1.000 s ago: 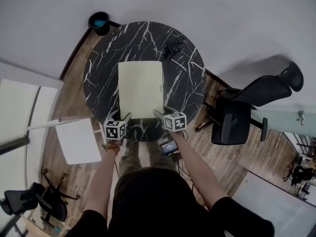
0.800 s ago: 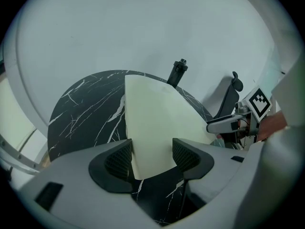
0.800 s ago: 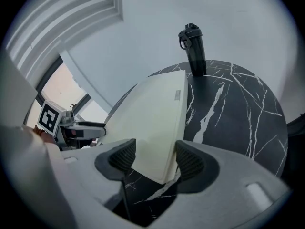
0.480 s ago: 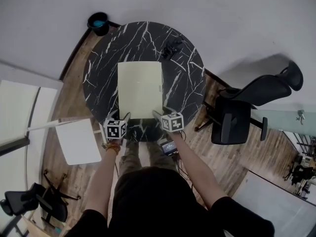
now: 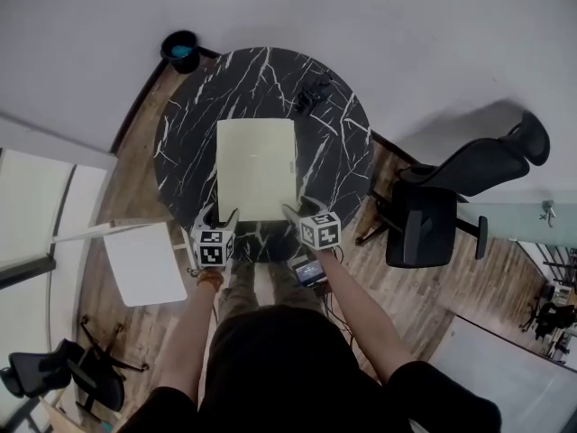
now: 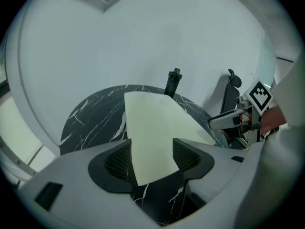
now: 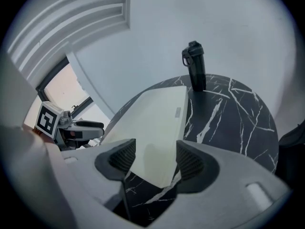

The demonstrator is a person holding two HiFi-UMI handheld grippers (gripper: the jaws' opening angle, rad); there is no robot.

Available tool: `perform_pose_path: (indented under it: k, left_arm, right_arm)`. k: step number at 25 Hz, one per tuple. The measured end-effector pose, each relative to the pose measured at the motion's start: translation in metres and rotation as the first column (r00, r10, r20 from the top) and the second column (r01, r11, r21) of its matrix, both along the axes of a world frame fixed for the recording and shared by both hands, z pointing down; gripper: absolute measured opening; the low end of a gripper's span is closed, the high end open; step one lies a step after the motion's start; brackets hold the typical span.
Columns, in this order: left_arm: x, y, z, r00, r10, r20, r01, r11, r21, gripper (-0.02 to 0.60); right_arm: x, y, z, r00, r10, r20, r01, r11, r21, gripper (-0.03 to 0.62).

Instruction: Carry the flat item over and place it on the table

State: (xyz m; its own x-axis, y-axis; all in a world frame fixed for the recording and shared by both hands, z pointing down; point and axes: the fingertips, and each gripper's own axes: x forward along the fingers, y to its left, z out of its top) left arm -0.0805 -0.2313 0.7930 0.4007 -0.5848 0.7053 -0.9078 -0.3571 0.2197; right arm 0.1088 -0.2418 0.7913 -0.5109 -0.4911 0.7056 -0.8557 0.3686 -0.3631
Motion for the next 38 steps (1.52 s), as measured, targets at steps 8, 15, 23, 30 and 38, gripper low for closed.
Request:
perform_pose_path:
  k: [8,15,23,30,38]
  left_arm:
    - [0.025,0.002,-0.036,0.999,0.05,0.006,-0.05,0.992,0.115,0.257]
    - [0.041,0.004,-0.054,0.997,0.077,0.014,-0.078,0.985,0.151,0.126]
    - [0.046,0.001,-0.067,0.996,0.089,0.018,-0.091,0.974,0.206,0.078]
    - [0.054,-0.007,-0.096,0.994,0.107,0.006,-0.105,0.962,0.252,0.048]
    - [0.066,-0.022,-0.144,0.99,0.139,-0.003,-0.129,0.924,0.36,0.026]
  right_arm:
    - [-0.035,0.0,-0.058,0.995,-0.069,0.077,0.056,0.985,0.162,0.232]
    - [-0.06,0.011,-0.074,0.987,-0.147,0.069,0.129,0.966,0.223,0.19]
    - [-0.068,0.006,-0.091,0.986,-0.162,0.046,0.141,0.946,0.292,0.105]
    - [-0.073,-0.005,-0.117,0.985,-0.171,0.034,0.147,0.917,0.37,0.075]
    - [-0.076,-0.017,-0.161,0.985,-0.169,0.03,0.135,0.867,0.48,0.049]
